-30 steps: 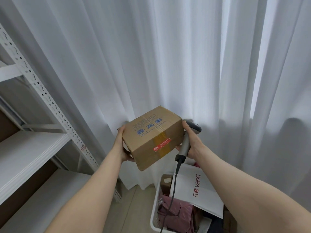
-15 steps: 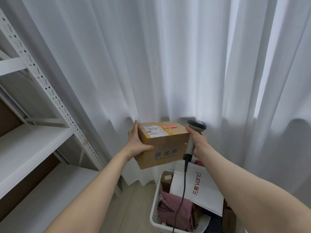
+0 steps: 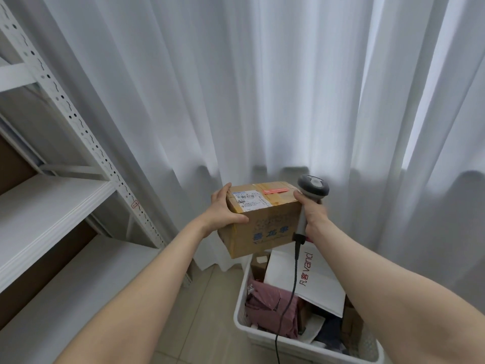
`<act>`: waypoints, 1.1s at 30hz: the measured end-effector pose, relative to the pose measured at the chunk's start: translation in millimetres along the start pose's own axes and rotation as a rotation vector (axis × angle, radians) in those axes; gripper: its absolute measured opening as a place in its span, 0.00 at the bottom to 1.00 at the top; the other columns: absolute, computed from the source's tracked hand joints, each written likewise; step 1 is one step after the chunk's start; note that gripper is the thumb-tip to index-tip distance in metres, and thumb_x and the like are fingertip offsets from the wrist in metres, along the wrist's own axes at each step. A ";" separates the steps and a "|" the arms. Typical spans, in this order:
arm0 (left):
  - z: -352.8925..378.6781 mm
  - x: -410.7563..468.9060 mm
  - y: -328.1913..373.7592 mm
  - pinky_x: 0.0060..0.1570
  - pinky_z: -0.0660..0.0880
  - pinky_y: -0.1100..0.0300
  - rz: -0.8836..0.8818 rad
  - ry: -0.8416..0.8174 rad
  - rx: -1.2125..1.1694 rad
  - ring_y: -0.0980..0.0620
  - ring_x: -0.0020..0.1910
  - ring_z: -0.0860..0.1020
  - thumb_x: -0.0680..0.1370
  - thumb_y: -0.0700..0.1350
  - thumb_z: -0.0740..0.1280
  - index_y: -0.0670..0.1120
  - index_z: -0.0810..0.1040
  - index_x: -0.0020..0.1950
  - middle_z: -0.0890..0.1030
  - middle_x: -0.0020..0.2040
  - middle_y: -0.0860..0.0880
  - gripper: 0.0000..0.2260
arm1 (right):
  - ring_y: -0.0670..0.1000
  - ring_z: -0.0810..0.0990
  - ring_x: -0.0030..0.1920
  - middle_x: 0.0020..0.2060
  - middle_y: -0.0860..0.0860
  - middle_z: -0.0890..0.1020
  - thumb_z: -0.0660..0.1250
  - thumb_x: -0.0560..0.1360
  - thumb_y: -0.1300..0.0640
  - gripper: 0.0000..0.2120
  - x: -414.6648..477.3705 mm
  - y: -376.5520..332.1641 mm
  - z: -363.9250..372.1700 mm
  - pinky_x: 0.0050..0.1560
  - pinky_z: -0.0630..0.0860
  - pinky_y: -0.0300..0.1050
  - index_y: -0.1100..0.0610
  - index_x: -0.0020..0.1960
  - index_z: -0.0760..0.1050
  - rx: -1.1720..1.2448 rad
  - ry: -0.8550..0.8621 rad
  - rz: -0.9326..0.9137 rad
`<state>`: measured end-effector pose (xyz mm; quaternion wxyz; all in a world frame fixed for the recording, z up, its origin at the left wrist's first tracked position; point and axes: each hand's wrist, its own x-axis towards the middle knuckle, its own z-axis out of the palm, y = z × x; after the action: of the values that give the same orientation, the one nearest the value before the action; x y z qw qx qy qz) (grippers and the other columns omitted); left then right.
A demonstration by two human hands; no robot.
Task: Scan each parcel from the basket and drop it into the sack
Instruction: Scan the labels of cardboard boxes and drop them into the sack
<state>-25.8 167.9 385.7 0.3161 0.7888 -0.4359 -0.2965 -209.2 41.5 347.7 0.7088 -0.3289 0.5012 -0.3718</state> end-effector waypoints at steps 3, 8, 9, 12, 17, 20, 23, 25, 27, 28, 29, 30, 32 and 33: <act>10.5 1.7 -4.9 0.68 0.63 0.55 0.077 0.058 0.101 0.47 0.73 0.56 0.68 0.43 0.76 0.53 0.43 0.78 0.50 0.73 0.49 0.51 | 0.56 0.78 0.54 0.54 0.53 0.81 0.74 0.72 0.52 0.21 -4.8 1.3 3.3 0.58 0.72 0.51 0.55 0.63 0.74 -0.118 0.045 -0.033; 24.7 3.4 -22.0 0.69 0.61 0.57 0.155 0.137 0.194 0.47 0.73 0.54 0.65 0.42 0.78 0.51 0.41 0.78 0.50 0.73 0.47 0.54 | 0.54 0.79 0.39 0.41 0.56 0.82 0.70 0.75 0.59 0.12 -17.9 -3.2 12.6 0.42 0.77 0.47 0.61 0.56 0.75 -0.242 -0.213 0.013; 25.2 4.4 -25.6 0.69 0.60 0.57 0.165 0.150 0.206 0.47 0.73 0.54 0.65 0.43 0.78 0.50 0.42 0.78 0.50 0.73 0.46 0.54 | 0.53 0.78 0.37 0.38 0.56 0.82 0.69 0.75 0.61 0.12 -21.4 -4.4 12.7 0.38 0.76 0.46 0.61 0.57 0.74 -0.279 -0.296 0.034; 23.6 7.0 -33.3 0.70 0.62 0.56 0.192 0.178 0.264 0.46 0.73 0.55 0.64 0.46 0.79 0.50 0.43 0.78 0.49 0.73 0.46 0.55 | 0.50 0.74 0.29 0.33 0.57 0.78 0.67 0.75 0.62 0.15 -27.0 -4.8 11.4 0.30 0.73 0.42 0.63 0.61 0.72 -0.392 -0.461 0.036; 17.1 14.7 -46.1 0.70 0.65 0.49 0.229 0.238 0.350 0.44 0.72 0.58 0.63 0.51 0.79 0.50 0.46 0.78 0.50 0.73 0.46 0.54 | 0.47 0.73 0.27 0.32 0.55 0.78 0.65 0.77 0.61 0.12 -38.5 -5.7 8.0 0.29 0.73 0.39 0.63 0.59 0.73 -0.528 -0.568 0.005; 17.0 18.9 -50.7 0.69 0.67 0.49 0.237 0.253 0.368 0.43 0.72 0.58 0.63 0.51 0.80 0.51 0.47 0.78 0.50 0.73 0.47 0.54 | 0.47 0.72 0.27 0.31 0.54 0.78 0.65 0.77 0.60 0.12 -41.7 -5.2 7.2 0.30 0.72 0.39 0.63 0.59 0.74 -0.545 -0.578 0.002; 17.4 21.8 -53.1 0.68 0.68 0.47 0.236 0.260 0.364 0.43 0.72 0.59 0.63 0.52 0.79 0.51 0.47 0.78 0.49 0.73 0.47 0.54 | 0.47 0.72 0.27 0.30 0.53 0.78 0.65 0.77 0.60 0.13 -45.7 -7.8 7.9 0.30 0.72 0.39 0.64 0.60 0.74 -0.563 -0.589 -0.008; 17.0 24.0 -54.0 0.67 0.70 0.47 0.248 0.271 0.363 0.43 0.71 0.61 0.62 0.55 0.79 0.51 0.48 0.77 0.50 0.73 0.48 0.54 | 0.47 0.72 0.27 0.29 0.53 0.78 0.65 0.77 0.60 0.14 -47.5 -9.5 7.7 0.30 0.72 0.39 0.65 0.60 0.74 -0.574 -0.591 -0.015; 16.8 25.7 -53.9 0.67 0.70 0.47 0.261 0.279 0.360 0.43 0.71 0.61 0.62 0.56 0.79 0.51 0.48 0.77 0.50 0.73 0.48 0.54 | 0.47 0.72 0.27 0.29 0.53 0.77 0.64 0.77 0.60 0.14 -48.1 -11.4 6.6 0.30 0.71 0.39 0.65 0.60 0.75 -0.571 -0.596 -0.013; 16.7 26.4 -53.9 0.67 0.69 0.48 0.265 0.280 0.357 0.43 0.71 0.61 0.62 0.56 0.79 0.51 0.48 0.77 0.50 0.73 0.48 0.53 | 0.47 0.72 0.27 0.29 0.53 0.77 0.64 0.77 0.60 0.14 -48.5 -12.2 5.8 0.31 0.71 0.39 0.64 0.60 0.75 -0.564 -0.600 -0.011; 16.5 26.8 -53.7 0.67 0.69 0.47 0.268 0.283 0.356 0.43 0.71 0.61 0.62 0.56 0.79 0.51 0.48 0.77 0.49 0.74 0.48 0.53 | 0.47 0.72 0.27 0.29 0.52 0.77 0.64 0.77 0.60 0.13 -49.0 -13.2 5.1 0.31 0.71 0.39 0.64 0.60 0.75 -0.555 -0.603 -0.010; 16.1 27.4 -53.6 0.67 0.69 0.47 0.268 0.285 0.356 0.43 0.71 0.61 0.62 0.56 0.79 0.52 0.48 0.77 0.49 0.74 0.48 0.53 | 0.47 0.72 0.27 0.29 0.52 0.77 0.64 0.77 0.60 0.13 -49.2 -14.1 4.5 0.31 0.71 0.39 0.63 0.60 0.75 -0.545 -0.604 -0.010; 15.3 28.6 -54.2 0.67 0.70 0.46 0.266 0.284 0.363 0.42 0.71 0.61 0.62 0.56 0.79 0.52 0.47 0.77 0.48 0.74 0.49 0.54 | 0.47 0.72 0.27 0.29 0.52 0.77 0.64 0.77 0.60 0.11 -49.8 -16.3 3.7 0.31 0.71 0.39 0.62 0.58 0.75 -0.519 -0.597 -0.001; 14.7 28.9 -54.4 0.67 0.70 0.46 0.264 0.281 0.365 0.42 0.71 0.61 0.62 0.56 0.79 0.53 0.47 0.77 0.48 0.74 0.49 0.54 | 0.46 0.72 0.28 0.29 0.52 0.77 0.64 0.77 0.60 0.10 -50.4 -17.4 3.9 0.31 0.71 0.39 0.62 0.57 0.75 -0.510 -0.596 0.006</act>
<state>3.3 161.9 329.7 0.2620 0.8024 -0.5332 -0.0564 -220.1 76.2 386.9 0.7198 -0.5866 0.3506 -0.1216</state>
